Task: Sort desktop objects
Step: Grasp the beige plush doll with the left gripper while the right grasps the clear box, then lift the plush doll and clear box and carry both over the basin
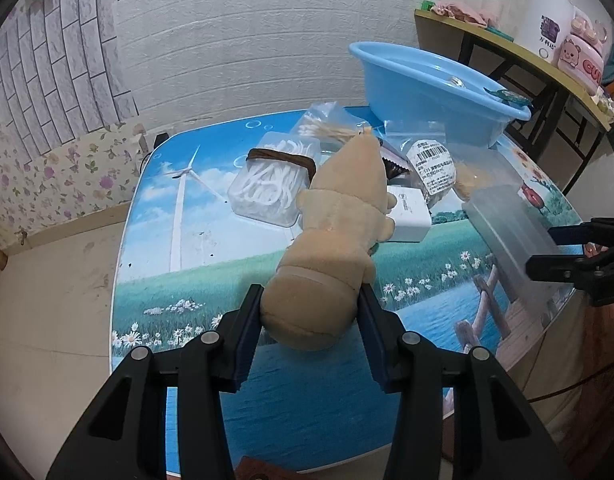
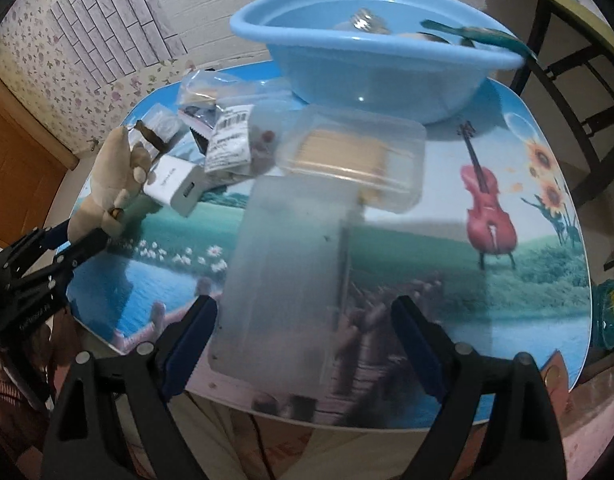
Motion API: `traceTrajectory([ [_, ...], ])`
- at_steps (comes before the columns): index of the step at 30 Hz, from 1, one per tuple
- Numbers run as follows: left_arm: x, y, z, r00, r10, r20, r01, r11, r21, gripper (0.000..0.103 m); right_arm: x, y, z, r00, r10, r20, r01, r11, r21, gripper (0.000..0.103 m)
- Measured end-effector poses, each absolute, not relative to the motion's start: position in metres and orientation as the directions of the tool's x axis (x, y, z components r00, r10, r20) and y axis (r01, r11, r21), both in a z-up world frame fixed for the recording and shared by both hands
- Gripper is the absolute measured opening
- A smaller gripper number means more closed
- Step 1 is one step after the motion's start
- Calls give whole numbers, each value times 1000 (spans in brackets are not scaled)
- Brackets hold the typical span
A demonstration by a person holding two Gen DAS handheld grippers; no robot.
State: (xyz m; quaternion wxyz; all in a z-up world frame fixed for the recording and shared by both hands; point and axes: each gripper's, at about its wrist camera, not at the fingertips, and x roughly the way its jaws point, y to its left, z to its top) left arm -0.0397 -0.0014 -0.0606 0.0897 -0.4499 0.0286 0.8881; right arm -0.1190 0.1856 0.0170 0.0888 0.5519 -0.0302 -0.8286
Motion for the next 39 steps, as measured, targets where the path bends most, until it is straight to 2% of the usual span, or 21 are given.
traceTrajectory([
  [2,-40,0,-61,-580,122,-806,-184,-983,-16,46,-115,184,18,-394,-147,-907,138,-985,100,90],
  [5,-41,3,-60,-577,100,-811,-185,-983,10,46,-111,177,21,-429,-28,-903,172,-984,-52,90],
  [6,-42,4,-61,-575,94,-813,-186,-982,17,47,-111,181,20,-426,-23,-904,170,-984,-54,90],
  [16,-52,10,-62,-583,91,-807,-207,-978,39,52,-101,201,10,-438,-114,-892,186,-982,34,89],
  [18,-54,11,-64,-578,99,-810,-212,-977,32,52,-100,198,8,-441,-134,-887,204,-978,46,79],
  [20,-54,12,-64,-570,113,-814,-211,-977,13,43,-96,198,9,-443,-145,-885,225,-973,46,64],
  [27,-40,7,-57,-565,137,-813,-195,-980,-30,43,-88,205,19,-481,-209,-852,266,-960,85,61],
  [32,-25,13,-59,-553,117,-825,-202,-979,-4,42,-84,206,19,-485,-194,-853,292,-955,52,61],
  [39,-9,24,-54,-546,108,-831,-213,-977,13,43,-73,229,19,-492,-156,-856,241,-970,38,61],
])
